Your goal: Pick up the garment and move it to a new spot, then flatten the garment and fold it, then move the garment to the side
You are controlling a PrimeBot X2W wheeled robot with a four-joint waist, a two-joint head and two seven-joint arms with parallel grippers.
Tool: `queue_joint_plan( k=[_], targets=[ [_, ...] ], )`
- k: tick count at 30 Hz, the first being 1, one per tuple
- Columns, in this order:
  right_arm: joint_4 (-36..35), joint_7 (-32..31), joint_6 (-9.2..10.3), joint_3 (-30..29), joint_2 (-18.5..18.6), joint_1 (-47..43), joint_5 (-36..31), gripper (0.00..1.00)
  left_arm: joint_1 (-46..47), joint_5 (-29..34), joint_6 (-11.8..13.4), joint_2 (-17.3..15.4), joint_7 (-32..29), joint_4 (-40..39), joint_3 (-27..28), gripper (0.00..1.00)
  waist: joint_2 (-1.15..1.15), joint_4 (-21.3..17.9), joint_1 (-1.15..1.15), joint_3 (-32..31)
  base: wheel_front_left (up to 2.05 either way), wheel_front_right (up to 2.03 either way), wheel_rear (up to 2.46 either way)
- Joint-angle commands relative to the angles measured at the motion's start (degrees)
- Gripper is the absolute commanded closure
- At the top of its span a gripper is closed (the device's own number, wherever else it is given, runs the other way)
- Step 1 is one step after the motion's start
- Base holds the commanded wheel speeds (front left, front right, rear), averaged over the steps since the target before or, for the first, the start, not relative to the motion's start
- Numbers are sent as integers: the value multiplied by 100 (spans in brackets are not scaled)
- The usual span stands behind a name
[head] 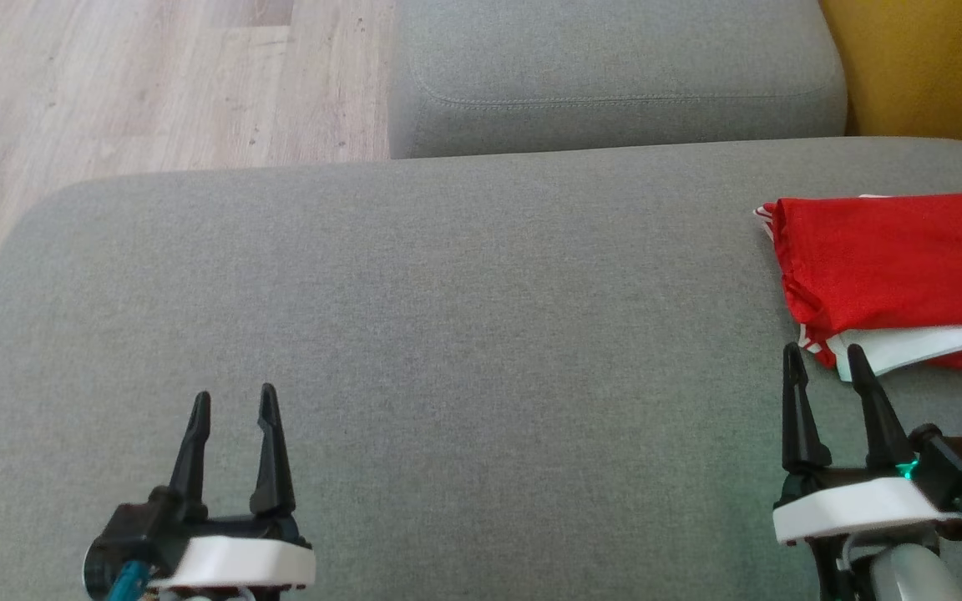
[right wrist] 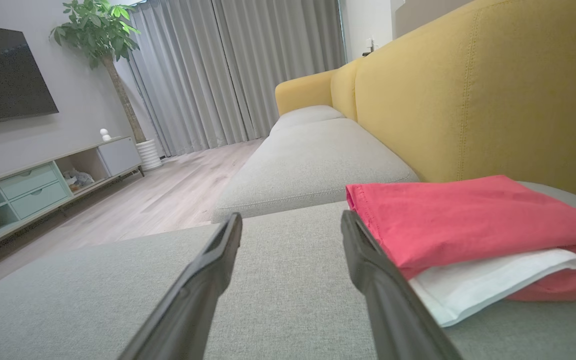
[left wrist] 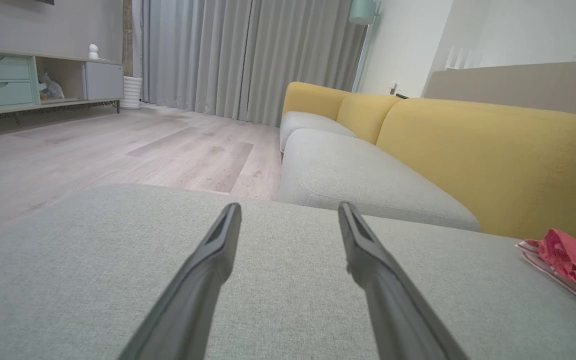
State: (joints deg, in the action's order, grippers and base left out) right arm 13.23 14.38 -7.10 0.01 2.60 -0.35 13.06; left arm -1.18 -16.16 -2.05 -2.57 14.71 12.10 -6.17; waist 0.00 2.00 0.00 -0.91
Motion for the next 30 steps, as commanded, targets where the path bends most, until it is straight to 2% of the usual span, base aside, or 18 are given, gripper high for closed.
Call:
queue_joint_plan(
  k=[1, 21, 22, 26, 30],
  targets=[
    [-227, 61, -39, 145, 29, 148, -41, 0, 188, -90, 6, -31, 29, -174, 211, 0, 0, -1, 0, 5, 0, 0, 0],
    [-232, 62, -39, 209, 28, 144, -24, 0, 173, -470, -47, -31, 29, -115, 293, 0, 0, -40, 0, -15, 0, 0, 0],
    [-47, 0, 0, 58, 0, 0, -11, 100, 0, -466, -47, 1, -1, 53, 85, 100, 0, -41, 0, -16, 0, 0, 0],
    [248, -14, 5, 99, -5, -104, 25, 100, -99, -488, -49, 11, -12, 363, 72, 100, 0, -43, 0, -16, 0, 0, 0],
    [237, -70, 4, 87, 3, -85, 289, 100, -64, -716, -65, 9, -85, 368, 116, 100, 0, -48, 0, -12, 0, 0, 0]
  ],
)
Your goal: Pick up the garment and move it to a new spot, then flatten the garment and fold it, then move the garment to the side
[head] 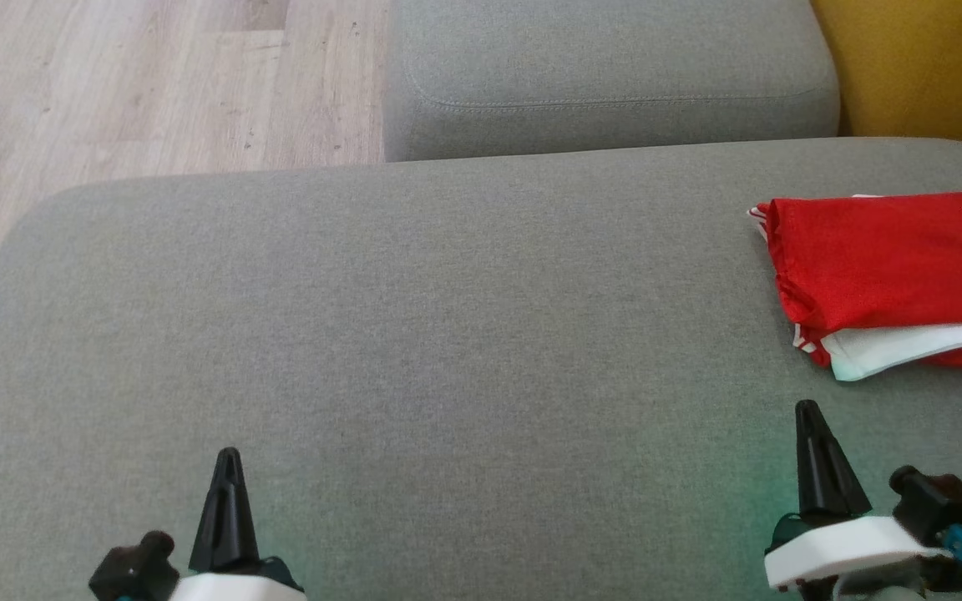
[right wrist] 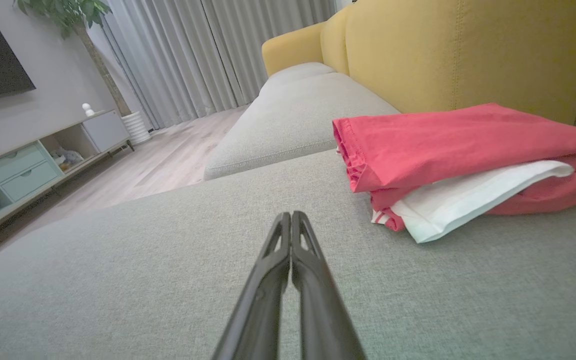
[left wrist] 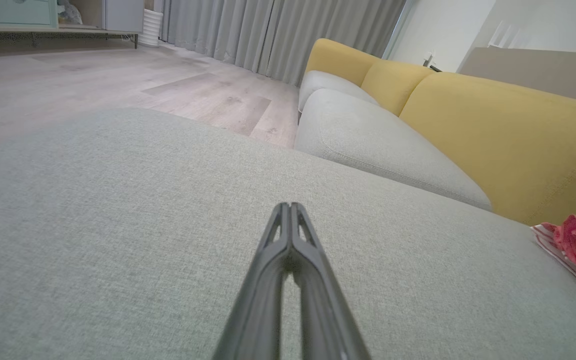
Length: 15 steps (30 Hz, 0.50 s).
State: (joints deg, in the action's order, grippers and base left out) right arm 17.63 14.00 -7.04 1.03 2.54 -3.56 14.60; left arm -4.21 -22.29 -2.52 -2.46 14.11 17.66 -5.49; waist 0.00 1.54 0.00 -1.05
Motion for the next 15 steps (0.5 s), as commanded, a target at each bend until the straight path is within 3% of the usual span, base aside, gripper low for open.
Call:
queue_joint_plan(
  k=[1, 15],
  targets=[
    [-204, -48, -3, -18, 11, 242, 202, 100, 244, -161, -22, -2, -43, -190, 57, 100, 0, -2, 0, 2, 0, 0, 0],
    [-218, -256, -8, -70, 41, 330, 1118, 100, 331, -962, -77, -7, -274, -216, 186, 100, 0, -20, 0, 16, 0, 0, 0]
  ],
)
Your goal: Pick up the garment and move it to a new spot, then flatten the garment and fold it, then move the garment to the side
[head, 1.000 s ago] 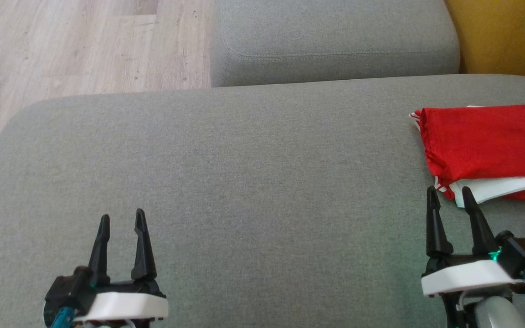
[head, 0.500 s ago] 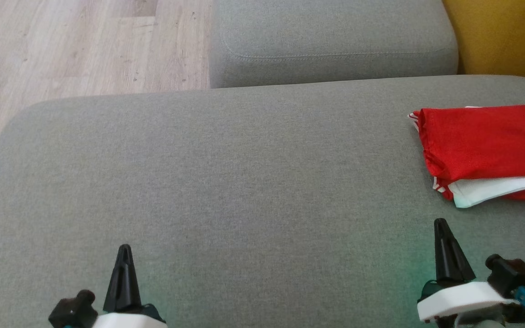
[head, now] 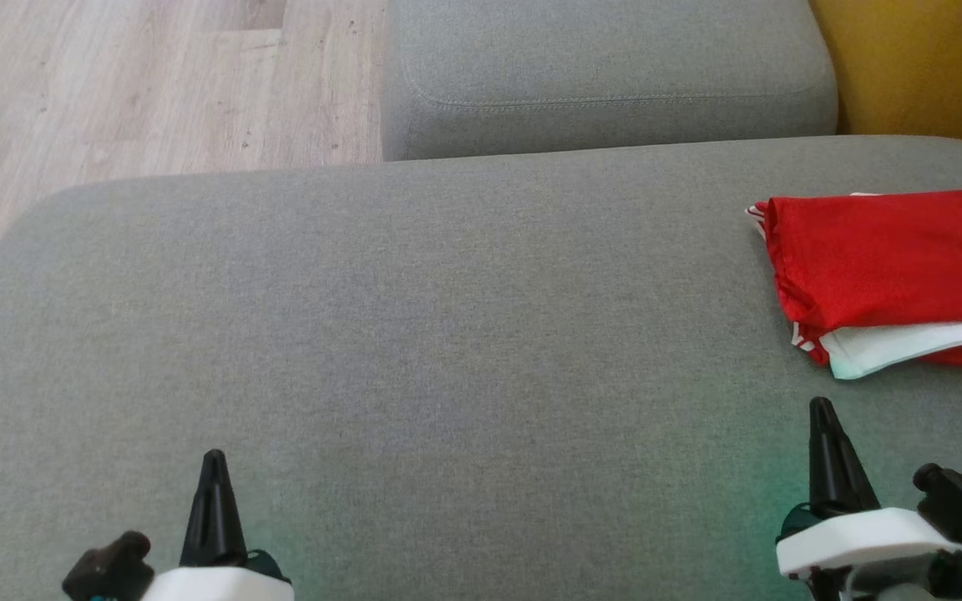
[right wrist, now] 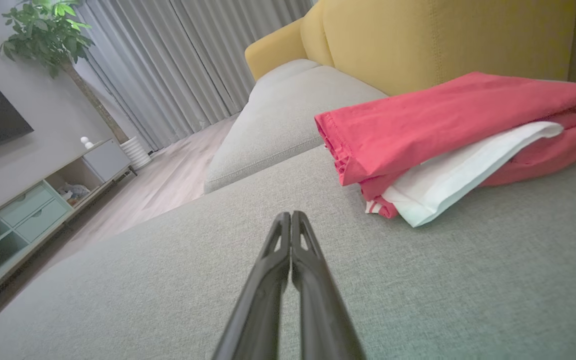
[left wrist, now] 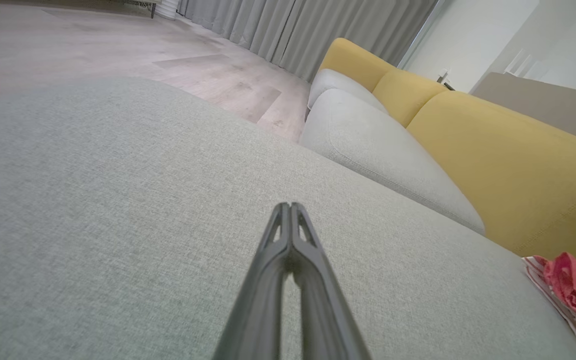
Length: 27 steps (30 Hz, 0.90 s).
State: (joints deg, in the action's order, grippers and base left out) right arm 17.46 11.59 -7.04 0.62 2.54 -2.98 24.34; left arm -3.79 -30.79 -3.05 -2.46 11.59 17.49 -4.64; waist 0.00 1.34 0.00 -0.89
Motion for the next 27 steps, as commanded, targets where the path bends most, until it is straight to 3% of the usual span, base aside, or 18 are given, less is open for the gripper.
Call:
queue_joint_plan(
  k=[1, 27],
  targets=[
    [-202, -14, -8, -30, 41, 272, 144, 100, 290, -112, -25, -7, -22, -199, 101, 100, 0, -1, 0, 1, 0, 0, 0],
    [-241, -432, -17, -154, 76, 433, 1882, 100, 470, -1652, -132, -16, -477, -236, 360, 100, 0, -35, 0, 28, 0, 0, 0]
  ],
)
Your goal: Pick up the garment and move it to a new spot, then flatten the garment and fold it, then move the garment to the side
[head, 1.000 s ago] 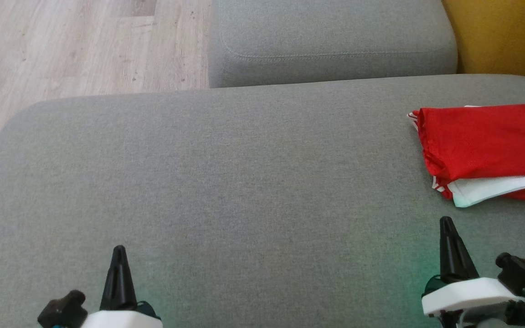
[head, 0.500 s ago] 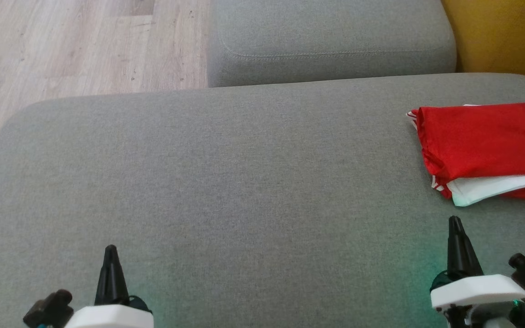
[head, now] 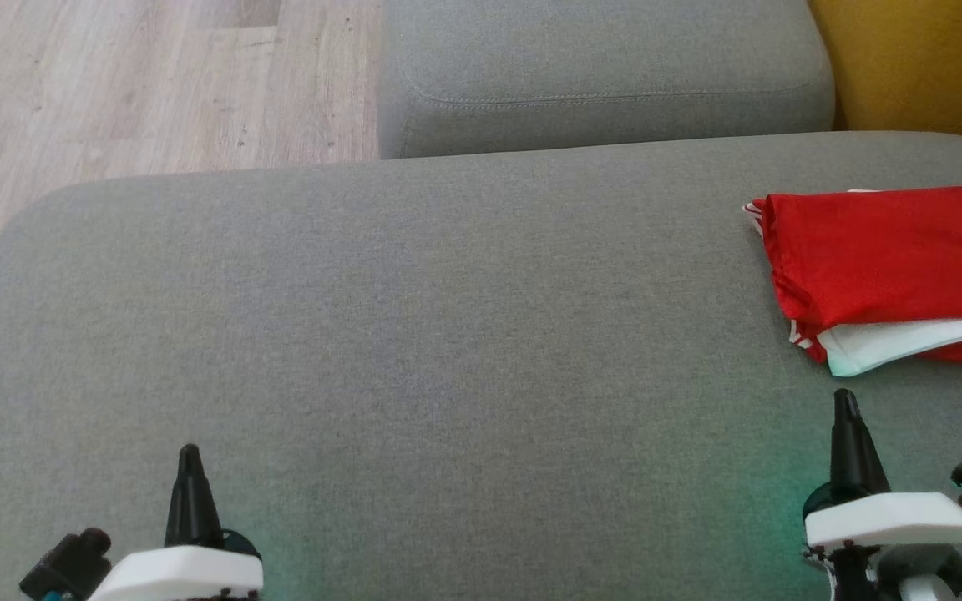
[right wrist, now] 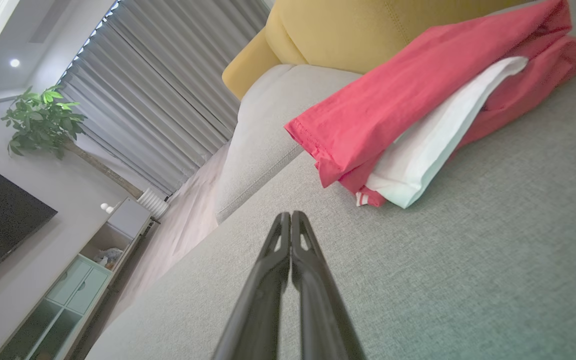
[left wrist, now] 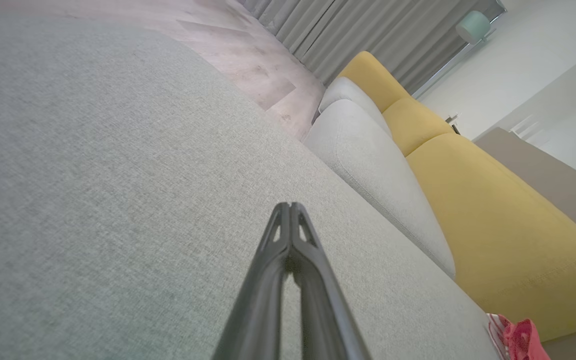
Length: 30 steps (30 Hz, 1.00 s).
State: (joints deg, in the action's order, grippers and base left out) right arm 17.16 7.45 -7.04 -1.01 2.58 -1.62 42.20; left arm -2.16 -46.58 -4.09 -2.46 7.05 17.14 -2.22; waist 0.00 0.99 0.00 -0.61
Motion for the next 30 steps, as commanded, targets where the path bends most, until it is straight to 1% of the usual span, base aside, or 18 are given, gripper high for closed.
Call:
queue_joint_plan(
  k=[1, 30],
  targets=[
    [-211, -35, -18, 3, 73, 302, 160, 100, 314, -130, -31, -16, -40, -204, 128, 100, 0, -1, 0, 1, 0, 0, 0],
    [-250, -490, -28, -154, 89, 471, 1940, 100, 502, -1728, -142, -25, -514, -241, 397, 100, 0, -37, 0, 29, 0, 0, 0]
  ],
)
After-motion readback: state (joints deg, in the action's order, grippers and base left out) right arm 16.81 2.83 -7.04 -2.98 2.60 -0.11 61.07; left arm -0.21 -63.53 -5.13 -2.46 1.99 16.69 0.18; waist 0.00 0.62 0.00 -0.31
